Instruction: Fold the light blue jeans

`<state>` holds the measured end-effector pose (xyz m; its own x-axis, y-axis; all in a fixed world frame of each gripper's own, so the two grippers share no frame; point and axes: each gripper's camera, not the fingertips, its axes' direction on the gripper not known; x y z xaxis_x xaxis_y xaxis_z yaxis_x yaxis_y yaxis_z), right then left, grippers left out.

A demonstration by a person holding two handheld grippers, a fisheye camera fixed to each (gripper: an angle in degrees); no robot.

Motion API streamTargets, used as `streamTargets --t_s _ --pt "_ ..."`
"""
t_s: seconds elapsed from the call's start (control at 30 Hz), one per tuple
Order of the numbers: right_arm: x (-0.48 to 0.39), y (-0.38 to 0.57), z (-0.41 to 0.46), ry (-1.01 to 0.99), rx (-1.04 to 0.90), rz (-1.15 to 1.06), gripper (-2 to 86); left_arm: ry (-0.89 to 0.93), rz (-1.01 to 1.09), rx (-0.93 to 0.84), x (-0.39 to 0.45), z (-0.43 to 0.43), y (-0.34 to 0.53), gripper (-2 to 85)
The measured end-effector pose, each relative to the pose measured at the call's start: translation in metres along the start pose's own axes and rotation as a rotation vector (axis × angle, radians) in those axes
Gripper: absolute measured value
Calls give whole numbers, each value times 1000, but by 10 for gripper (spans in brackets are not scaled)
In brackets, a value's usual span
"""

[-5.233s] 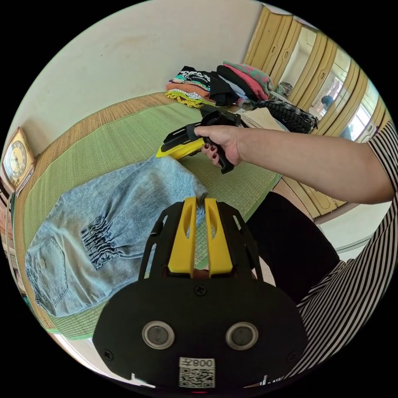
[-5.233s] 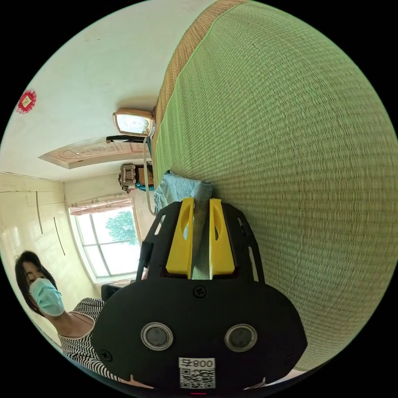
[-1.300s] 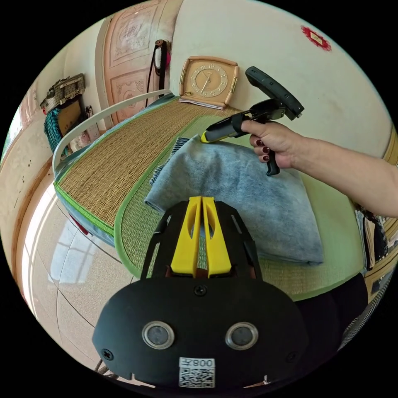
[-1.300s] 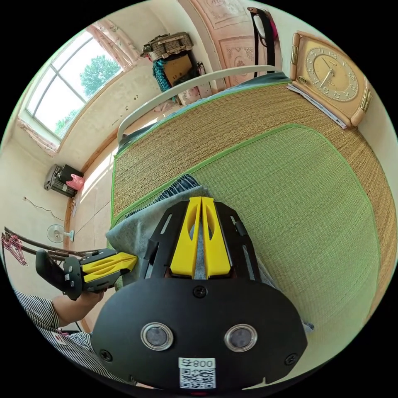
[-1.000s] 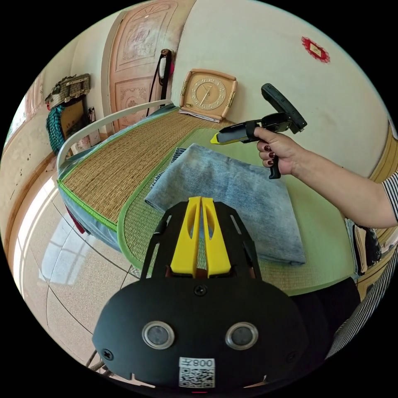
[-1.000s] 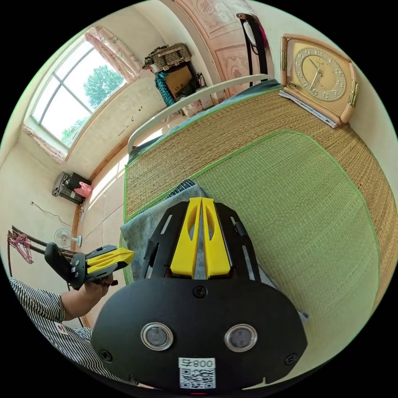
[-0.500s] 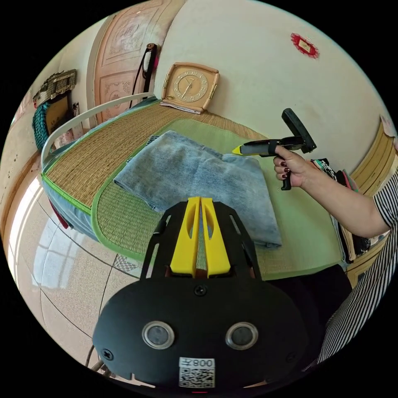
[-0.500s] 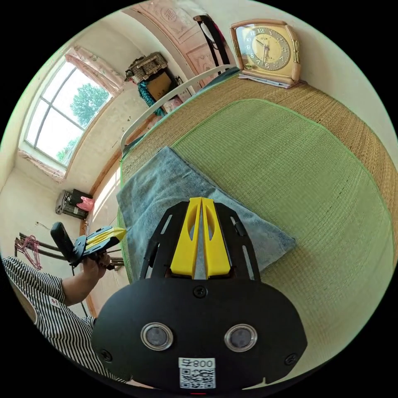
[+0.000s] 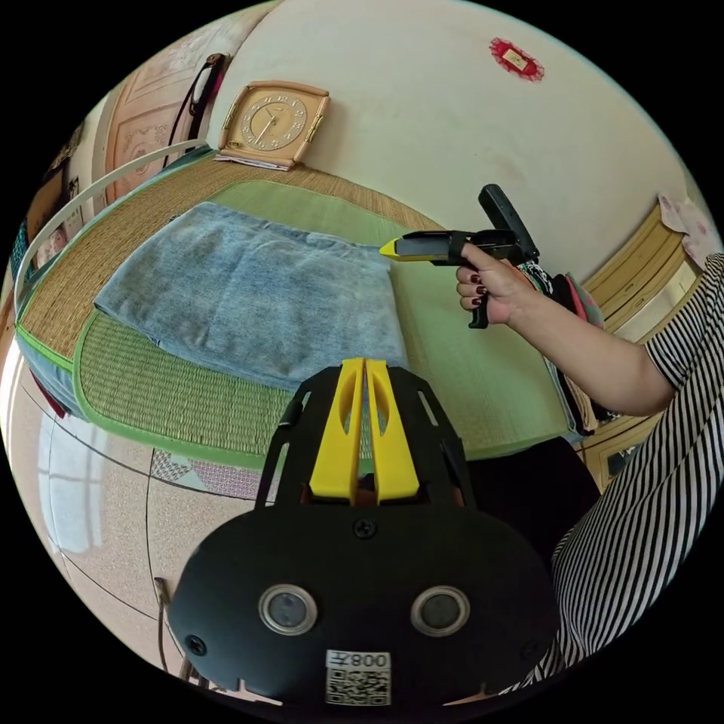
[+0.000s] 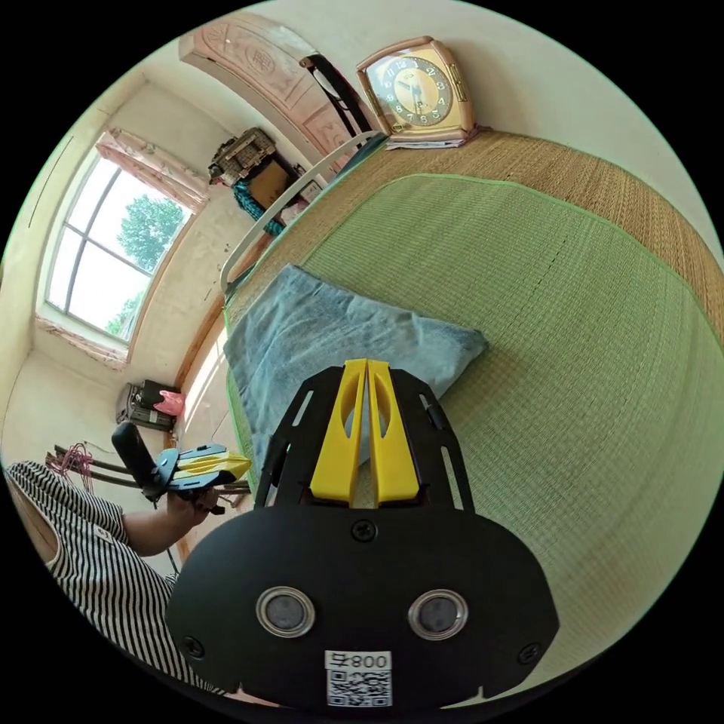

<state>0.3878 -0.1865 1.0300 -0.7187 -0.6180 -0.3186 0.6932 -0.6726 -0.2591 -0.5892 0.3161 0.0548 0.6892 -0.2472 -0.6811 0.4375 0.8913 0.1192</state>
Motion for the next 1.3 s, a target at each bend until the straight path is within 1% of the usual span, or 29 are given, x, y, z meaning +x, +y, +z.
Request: streamTargets --t_s 0.03,0.07,0.1,0.13,0.23,0.3,0.37,0.5,0.57,0.67,0.87,1.1,1.3 --pt "-3 9 4 -24 -26 -7 1 -18 -8 -32 1 8 1 2" --pt "-7 24 18 -55 -97 -16 1 -33 -24 -68 -1 17 2 2" --pt "-5 36 34 -54 -163 -8 1 -34 -37 -81 -2 20 2 2" --pt "-3 40 37 -52 -175 -2 1 -22 -63 -76 -5 19 1 3" --pt "13 45 14 -123 -107 58 2 28 -101 -49 -6 6 2 7" --pt "26 56 -6 -206 -74 89 4 65 -118 -53 -6 3 6 12" --pt "42 70 -11 -274 -93 149 7 137 -142 -92 -7 10 9 27" --pt "83 103 -7 -452 -124 307 28 223 -188 -191 -14 37 6 61" --pt "94 110 -5 -485 -137 345 41 199 -199 -166 -17 35 1 59" --pt "104 111 1 -540 -161 387 64 146 -200 -177 -20 33 -1 34" --pt "112 100 4 -617 -156 425 86 138 -185 -162 -27 19 -4 9" --pt "118 85 3 -706 -132 472 99 146 -153 -142 -38 0 -10 3" --pt "114 65 10 -733 -122 500 95 139 -130 -133 -50 -16 -15 4"
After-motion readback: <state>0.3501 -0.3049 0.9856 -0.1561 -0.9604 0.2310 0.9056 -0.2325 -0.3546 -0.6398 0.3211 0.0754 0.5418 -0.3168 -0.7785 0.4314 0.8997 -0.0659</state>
